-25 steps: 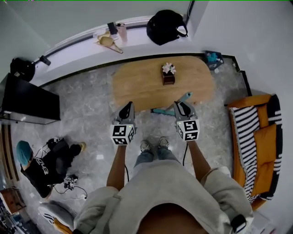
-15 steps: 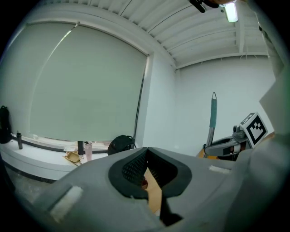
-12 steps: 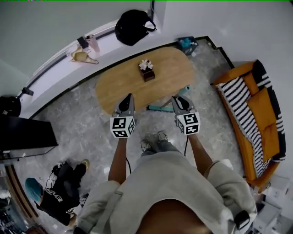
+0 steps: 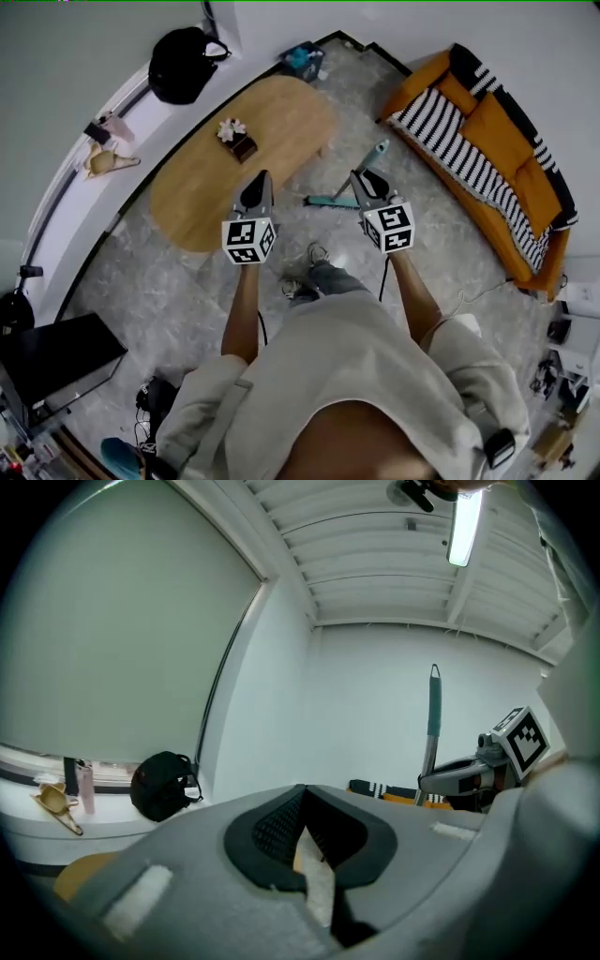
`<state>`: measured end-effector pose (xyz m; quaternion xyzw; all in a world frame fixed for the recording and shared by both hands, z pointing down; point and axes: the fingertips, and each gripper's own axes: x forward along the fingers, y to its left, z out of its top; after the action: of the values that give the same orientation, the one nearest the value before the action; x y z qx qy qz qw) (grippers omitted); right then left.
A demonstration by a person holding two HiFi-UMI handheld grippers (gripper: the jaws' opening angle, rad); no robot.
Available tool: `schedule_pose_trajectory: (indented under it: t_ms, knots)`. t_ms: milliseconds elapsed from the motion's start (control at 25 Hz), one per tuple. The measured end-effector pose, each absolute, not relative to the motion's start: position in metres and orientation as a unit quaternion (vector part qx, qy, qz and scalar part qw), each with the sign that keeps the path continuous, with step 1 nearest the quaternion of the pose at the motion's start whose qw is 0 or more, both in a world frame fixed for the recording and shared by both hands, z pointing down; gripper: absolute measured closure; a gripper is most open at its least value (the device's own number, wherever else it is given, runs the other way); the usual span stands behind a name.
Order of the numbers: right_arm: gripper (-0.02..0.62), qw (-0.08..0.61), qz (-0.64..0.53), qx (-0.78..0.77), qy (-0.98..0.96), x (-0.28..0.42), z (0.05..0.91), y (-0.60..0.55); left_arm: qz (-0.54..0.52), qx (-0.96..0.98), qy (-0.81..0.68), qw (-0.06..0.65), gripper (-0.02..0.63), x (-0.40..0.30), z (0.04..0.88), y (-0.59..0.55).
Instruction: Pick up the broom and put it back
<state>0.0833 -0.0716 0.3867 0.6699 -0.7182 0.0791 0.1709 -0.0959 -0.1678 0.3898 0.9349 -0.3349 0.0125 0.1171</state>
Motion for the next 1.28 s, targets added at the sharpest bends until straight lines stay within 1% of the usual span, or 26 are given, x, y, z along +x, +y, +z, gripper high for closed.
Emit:
schedule_pose_trajectory:
  t_ms: [240, 440, 800, 1000, 1280]
  knots:
    - [0.518, 0.159, 0.078, 0.706, -0.685, 0.133, 0.373, -0.045, 0.012, 0.953, -0.281, 0.109, 0.603, -0.034, 0.378, -0.155]
    - [0.520, 0.150, 0.084, 0.715, -0.677, 0.172, 0.375, -0.038, 0.024, 0.956, -0.275, 0.101, 0.603, -0.003, 0.376, -0.151]
    - [0.522, 0.134, 0.096, 0.684, -0.710, 0.245, 0.387, -0.070, 0.041, 0.940, -0.325, 0.100, 0.603, 0.062, 0.373, -0.181]
    - [0.522, 0.135, 0.094, 0.652, -0.740, 0.281, 0.392, -0.093, 0.031, 0.927, -0.357, 0.109, 0.603, 0.098, 0.362, -0.196]
    - [0.522, 0.150, 0.082, 0.597, -0.784, 0.307, 0.398, -0.130, 0.052, 0.901, -0.416, 0.108, 0.603, 0.118, 0.369, -0.214]
